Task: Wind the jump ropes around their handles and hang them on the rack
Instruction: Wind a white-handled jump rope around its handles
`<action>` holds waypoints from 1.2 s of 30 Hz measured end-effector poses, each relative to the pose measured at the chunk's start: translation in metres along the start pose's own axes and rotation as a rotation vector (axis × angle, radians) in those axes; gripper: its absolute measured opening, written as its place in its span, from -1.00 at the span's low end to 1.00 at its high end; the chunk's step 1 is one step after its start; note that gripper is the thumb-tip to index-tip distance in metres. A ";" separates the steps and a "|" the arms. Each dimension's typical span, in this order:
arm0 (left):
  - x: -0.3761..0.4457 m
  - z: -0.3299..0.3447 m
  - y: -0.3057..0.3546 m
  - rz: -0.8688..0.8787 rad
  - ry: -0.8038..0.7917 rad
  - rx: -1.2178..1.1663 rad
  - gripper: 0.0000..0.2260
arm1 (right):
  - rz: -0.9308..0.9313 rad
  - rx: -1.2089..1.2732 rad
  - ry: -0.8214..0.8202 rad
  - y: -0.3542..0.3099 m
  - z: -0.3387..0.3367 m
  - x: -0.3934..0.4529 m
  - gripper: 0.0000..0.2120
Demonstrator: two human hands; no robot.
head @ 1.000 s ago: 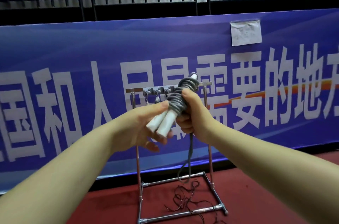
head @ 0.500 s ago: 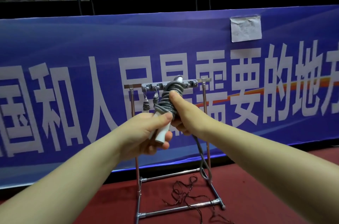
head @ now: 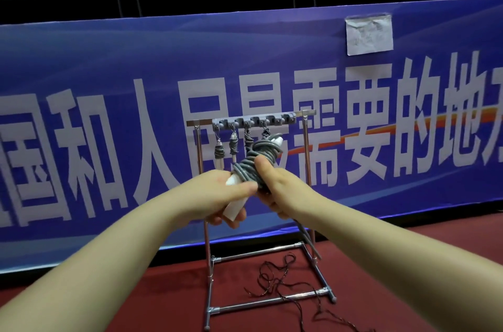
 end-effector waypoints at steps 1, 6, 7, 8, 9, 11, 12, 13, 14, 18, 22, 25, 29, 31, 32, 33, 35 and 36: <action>-0.003 0.004 -0.004 -0.040 -0.114 -0.203 -0.55 | -0.056 -0.019 0.005 -0.001 -0.001 -0.003 -0.43; -0.016 0.035 -0.006 -0.085 -0.361 -0.787 -0.32 | -0.154 -0.063 -0.041 -0.007 -0.002 -0.014 -0.47; -0.015 0.039 -0.006 -0.102 -0.328 -0.817 -0.35 | -0.102 -0.073 -0.071 -0.005 -0.004 -0.015 -0.47; -0.014 0.042 -0.004 -0.109 -0.295 -0.815 -0.37 | -0.032 -0.103 -0.109 -0.003 -0.005 -0.016 -0.44; -0.013 0.042 -0.006 -0.115 -0.264 -0.774 -0.38 | 0.037 -0.157 -0.144 0.001 -0.008 -0.016 -0.39; -0.011 0.041 -0.015 -0.139 -0.213 -0.624 -0.38 | 0.140 -0.276 -0.183 0.008 -0.016 -0.017 -0.30; -0.010 0.038 -0.020 -0.147 -0.185 -0.541 -0.38 | 0.171 -0.305 -0.185 0.010 -0.020 -0.017 -0.30; -0.008 0.037 -0.024 -0.152 -0.163 -0.455 -0.37 | 0.195 -0.310 -0.182 0.013 -0.023 -0.017 -0.31; -0.008 0.037 -0.027 -0.154 -0.145 -0.375 -0.37 | 0.210 -0.296 -0.179 0.015 -0.024 -0.017 -0.34; -0.001 0.033 -0.032 -0.155 -0.029 -0.192 -0.37 | 0.217 -0.186 -0.119 0.020 -0.019 -0.016 -0.43; 0.009 0.026 -0.029 -0.103 0.151 0.101 -0.46 | 0.227 0.025 -0.049 0.025 -0.007 -0.015 -0.54; 0.013 0.020 -0.033 -0.097 0.235 0.268 -0.48 | 0.232 0.210 -0.020 0.030 0.001 -0.016 -0.62; 0.003 0.029 -0.045 -0.120 0.232 0.086 -0.54 | 0.174 0.307 -0.097 0.030 0.011 -0.026 -0.73; -0.006 0.040 -0.047 -0.120 0.245 -0.019 -0.60 | 0.149 0.309 -0.108 0.031 0.013 -0.031 -0.70; -0.009 0.046 -0.049 -0.118 0.258 -0.030 -0.62 | 0.139 0.288 -0.095 0.031 0.013 -0.033 -0.67; -0.012 0.051 -0.048 -0.113 0.279 -0.029 -0.64 | 0.131 0.249 -0.067 0.033 0.012 -0.035 -0.63; -0.020 0.056 -0.044 -0.103 0.330 -0.015 -0.64 | 0.105 0.158 0.005 0.035 0.010 -0.037 -0.58; -0.025 0.060 -0.042 -0.105 0.348 -0.010 -0.63 | 0.088 0.128 0.026 0.038 0.009 -0.039 -0.57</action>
Point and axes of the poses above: each hand's wrist, its own x-axis towards the middle knuckle, its own z-axis out of the palm, y = z × x, the point moved 5 cm from there along x, towards the middle knuckle, and after that the axes turned 7 degrees about x, right-handed, at the moved point
